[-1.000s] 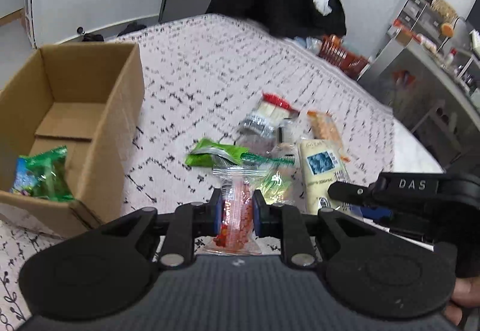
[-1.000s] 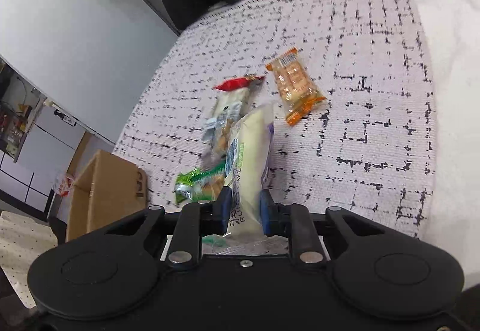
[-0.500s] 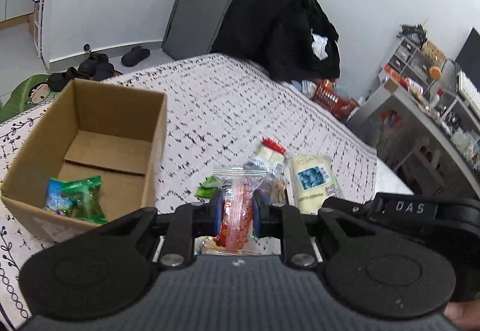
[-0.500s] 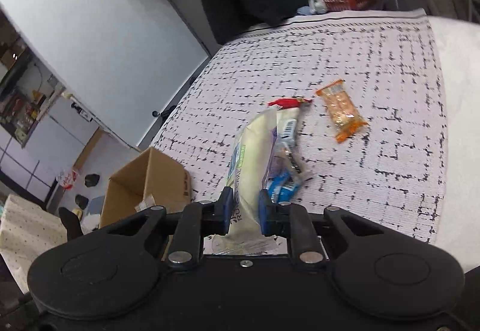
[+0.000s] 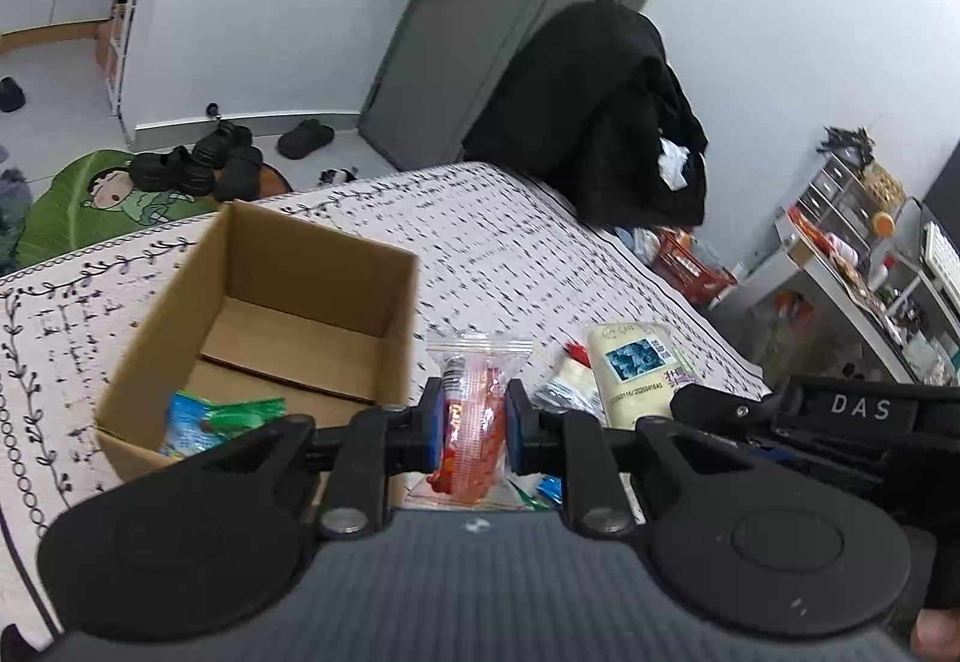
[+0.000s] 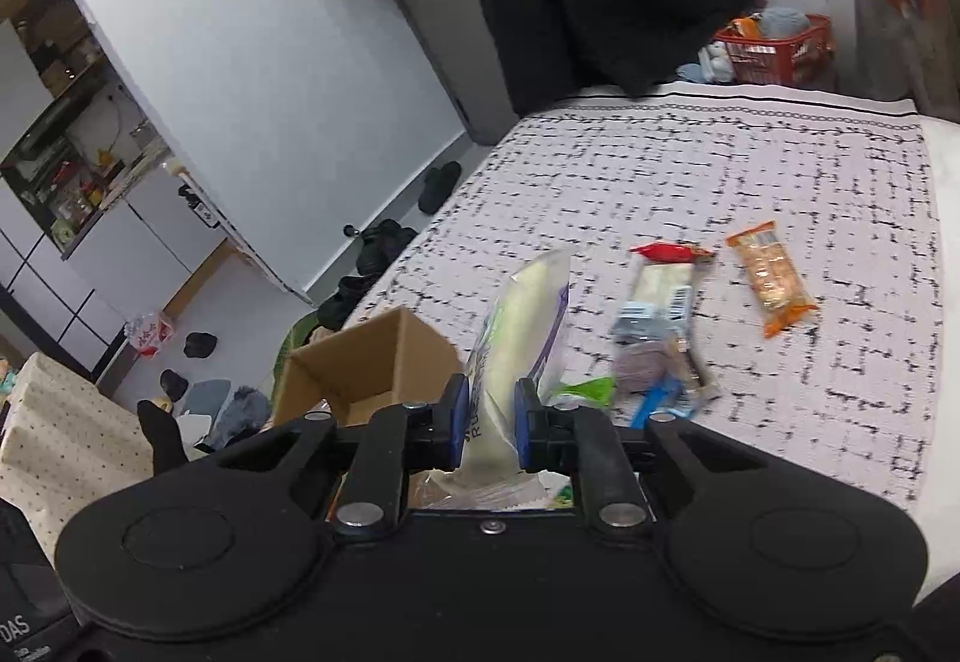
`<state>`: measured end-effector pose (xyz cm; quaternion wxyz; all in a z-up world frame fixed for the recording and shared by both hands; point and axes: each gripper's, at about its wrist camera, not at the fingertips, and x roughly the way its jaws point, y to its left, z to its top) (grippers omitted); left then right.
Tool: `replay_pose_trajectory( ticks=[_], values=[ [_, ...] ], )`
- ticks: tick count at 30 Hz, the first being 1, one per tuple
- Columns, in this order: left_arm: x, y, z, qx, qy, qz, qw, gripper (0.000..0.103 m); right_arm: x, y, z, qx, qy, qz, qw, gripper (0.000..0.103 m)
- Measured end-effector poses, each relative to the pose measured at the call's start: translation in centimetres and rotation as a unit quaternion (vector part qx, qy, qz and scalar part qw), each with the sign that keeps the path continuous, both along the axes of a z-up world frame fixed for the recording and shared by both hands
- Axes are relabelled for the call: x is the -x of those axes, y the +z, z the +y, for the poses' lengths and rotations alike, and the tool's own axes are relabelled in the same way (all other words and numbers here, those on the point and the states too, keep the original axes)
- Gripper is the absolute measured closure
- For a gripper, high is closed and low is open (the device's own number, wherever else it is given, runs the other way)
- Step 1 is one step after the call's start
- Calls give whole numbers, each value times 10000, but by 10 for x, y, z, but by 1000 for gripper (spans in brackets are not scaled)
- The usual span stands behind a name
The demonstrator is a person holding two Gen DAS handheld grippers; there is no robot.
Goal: Organize snacks
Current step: 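Carry both snacks over the box and open both tools to release them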
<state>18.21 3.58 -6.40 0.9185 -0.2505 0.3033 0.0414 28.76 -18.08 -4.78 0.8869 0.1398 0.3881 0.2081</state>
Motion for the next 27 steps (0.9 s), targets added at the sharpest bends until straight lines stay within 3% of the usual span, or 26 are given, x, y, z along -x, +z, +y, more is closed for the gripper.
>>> replay_pose_trajectory(
  ticks=[23,25,27],
  values=[
    [0,-24,76,399,611,229,9971,84,-5,-15,96,-156,788,58,9967,89],
    [0,-26,80,411,666,265,9966,84,-8,-21,101,-267,873,302,9954,82],
    [-2,-29,82,410,726,316,9960,84,-11,-27,101,-296,809,462,9952,69]
  ],
)
